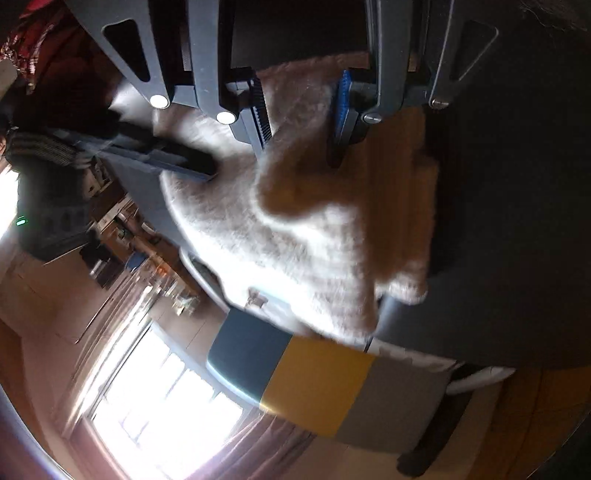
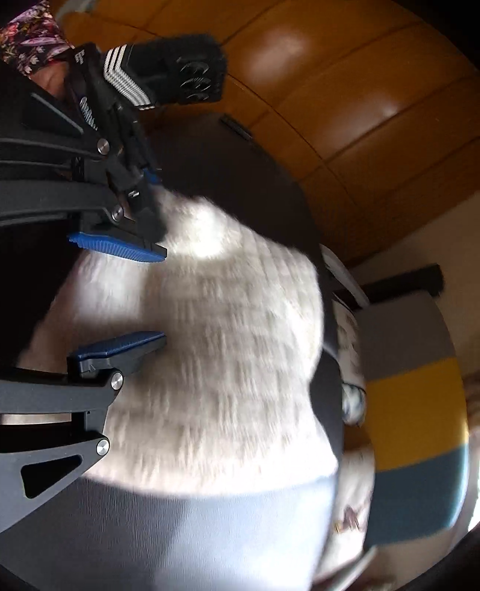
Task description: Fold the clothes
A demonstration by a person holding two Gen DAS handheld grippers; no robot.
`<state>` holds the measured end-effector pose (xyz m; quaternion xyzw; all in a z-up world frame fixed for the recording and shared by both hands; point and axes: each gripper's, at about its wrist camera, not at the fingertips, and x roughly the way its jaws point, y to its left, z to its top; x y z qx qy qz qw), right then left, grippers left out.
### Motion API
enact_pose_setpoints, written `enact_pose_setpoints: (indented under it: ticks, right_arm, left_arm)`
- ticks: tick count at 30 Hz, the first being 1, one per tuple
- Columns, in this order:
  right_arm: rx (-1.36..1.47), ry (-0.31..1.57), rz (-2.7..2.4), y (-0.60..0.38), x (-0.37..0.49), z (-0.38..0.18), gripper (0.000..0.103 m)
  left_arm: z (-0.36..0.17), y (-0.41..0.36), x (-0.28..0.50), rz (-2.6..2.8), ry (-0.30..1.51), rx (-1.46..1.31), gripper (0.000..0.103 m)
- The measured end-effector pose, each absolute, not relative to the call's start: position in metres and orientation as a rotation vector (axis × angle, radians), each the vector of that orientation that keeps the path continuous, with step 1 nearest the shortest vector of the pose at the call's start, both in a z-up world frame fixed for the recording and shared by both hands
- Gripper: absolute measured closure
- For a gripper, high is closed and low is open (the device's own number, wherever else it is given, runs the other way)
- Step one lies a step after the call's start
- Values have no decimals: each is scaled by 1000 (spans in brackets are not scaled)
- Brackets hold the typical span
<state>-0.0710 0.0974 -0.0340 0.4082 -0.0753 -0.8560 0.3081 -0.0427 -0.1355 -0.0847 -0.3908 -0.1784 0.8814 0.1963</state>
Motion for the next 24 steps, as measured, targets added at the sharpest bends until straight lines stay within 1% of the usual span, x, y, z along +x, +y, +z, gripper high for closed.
enact_pose_setpoints:
  ticks: [1,3,4,5,8,10,11,13,14,16,18,19,21,23,24]
  right_arm:
    - [1068,-209,-2281,100,-67,-29,63]
    - [1069,-243,-2297,106,-67,-25,63]
    - [1069,-261,-2304,109,-67,-24,63]
    - [1064,-284,-2311,112,-68,-21,63]
    - [1043,-300,-2327,107,-75,-14,63]
    - [1028,-312,-2325,109,-74,-8,62]
    - [1029,-302,-2313,106,-73,-8,62]
    - [1030,-283,-2290,101,-71,-8,55]
    - [1031,-269,-2279,98,-70,-8,55]
    - [1057,-179,-2261,86,-69,-13,55]
    - [1075,-93,-2246,74,-67,-20,55]
    - [1070,-84,-2231,70,-65,-21,55]
    - [1038,-75,-2215,69,-60,-16,55]
    - [1000,-62,-2250,73,-59,-7,55]
    - [986,-88,-2279,80,-58,-3,55]
  left_arm:
    - [-87,-132,-47,2455,-479,-1127,82]
    - [-86,-132,-43,2435,-539,-1112,96]
    - [-84,-135,-42,2411,-601,-1106,97]
    - [-81,-138,-42,2388,-658,-1096,98]
    - [-45,-148,-26,2421,-678,-919,98]
    - [-15,-155,-19,2449,-653,-805,98]
    - [-10,-159,-19,2472,-618,-781,98]
    - [-8,-164,-14,2515,-559,-794,98]
    - [-17,-163,-13,2549,-531,-826,98]
    - [-35,-162,-10,2616,-478,-895,98]
    - [-69,-175,-5,2635,-546,-1039,98]
    - [-86,-179,-6,2634,-578,-1098,97]
    - [-106,-182,1,2630,-638,-1074,95]
    - [-105,-177,2,2650,-590,-1046,95]
    - [-104,-175,2,2658,-561,-1039,95]
